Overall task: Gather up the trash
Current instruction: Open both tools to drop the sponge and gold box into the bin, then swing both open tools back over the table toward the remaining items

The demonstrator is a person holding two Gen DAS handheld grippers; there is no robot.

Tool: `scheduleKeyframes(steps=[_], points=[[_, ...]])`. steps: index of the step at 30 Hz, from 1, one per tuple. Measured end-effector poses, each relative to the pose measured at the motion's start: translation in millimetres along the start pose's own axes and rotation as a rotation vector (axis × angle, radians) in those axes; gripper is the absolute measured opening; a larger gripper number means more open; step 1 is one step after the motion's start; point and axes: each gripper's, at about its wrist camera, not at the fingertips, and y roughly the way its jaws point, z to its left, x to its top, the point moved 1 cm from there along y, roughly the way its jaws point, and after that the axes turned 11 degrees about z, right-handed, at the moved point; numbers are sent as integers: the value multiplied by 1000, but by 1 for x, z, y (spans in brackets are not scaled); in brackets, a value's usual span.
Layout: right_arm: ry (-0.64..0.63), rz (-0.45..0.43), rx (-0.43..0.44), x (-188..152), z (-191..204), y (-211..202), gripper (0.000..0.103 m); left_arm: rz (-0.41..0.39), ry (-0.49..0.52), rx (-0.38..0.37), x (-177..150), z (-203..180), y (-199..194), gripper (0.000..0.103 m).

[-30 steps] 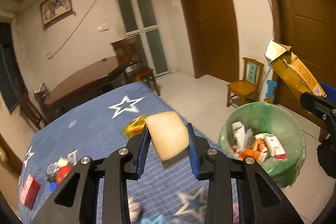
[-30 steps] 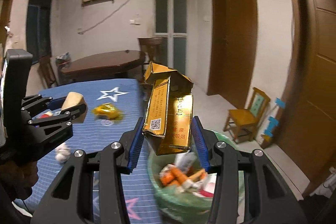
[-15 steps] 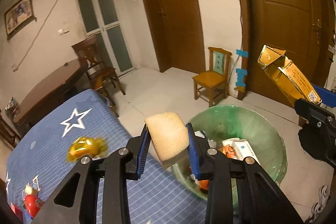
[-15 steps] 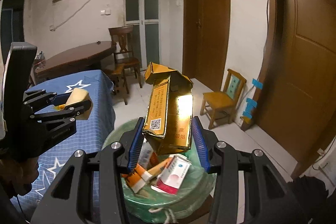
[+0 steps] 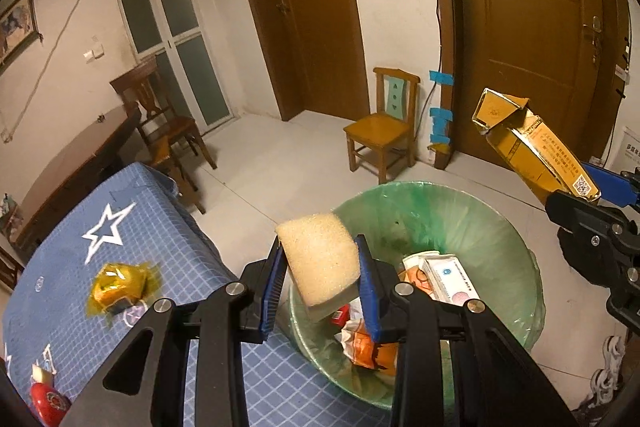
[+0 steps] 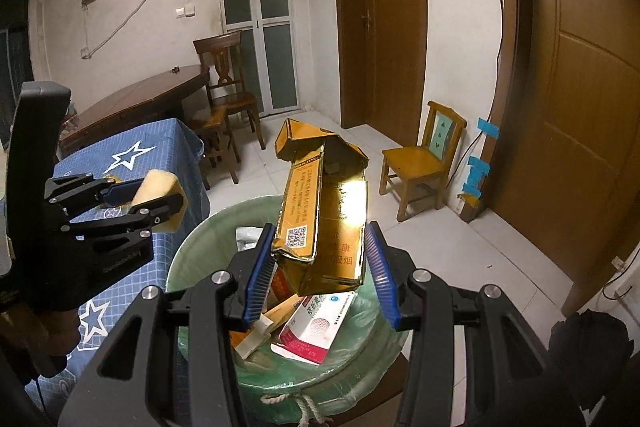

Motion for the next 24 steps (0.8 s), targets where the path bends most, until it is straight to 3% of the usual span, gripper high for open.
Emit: scheduleKeyframes(steps=[4, 5, 6, 7, 17, 24], points=[[-25, 31, 11, 2, 4, 11, 49, 29, 18, -54, 3, -3, 12, 39], [-28, 42, 6, 3, 5, 15, 56, 37, 11, -51, 3, -4, 14, 41], [-26, 47, 2, 3, 4, 17, 57, 51, -3, -48, 5, -3, 18, 56], [-22, 48, 9, 3, 3, 20, 57, 51, -13, -56, 5, -1, 20, 60], [4, 38, 35, 2, -1, 19, 57, 44, -68, -46, -7, 25, 12, 61], [-49, -1, 86, 11, 31, 10, 57, -14, -133, 1, -44, 59, -30, 68]])
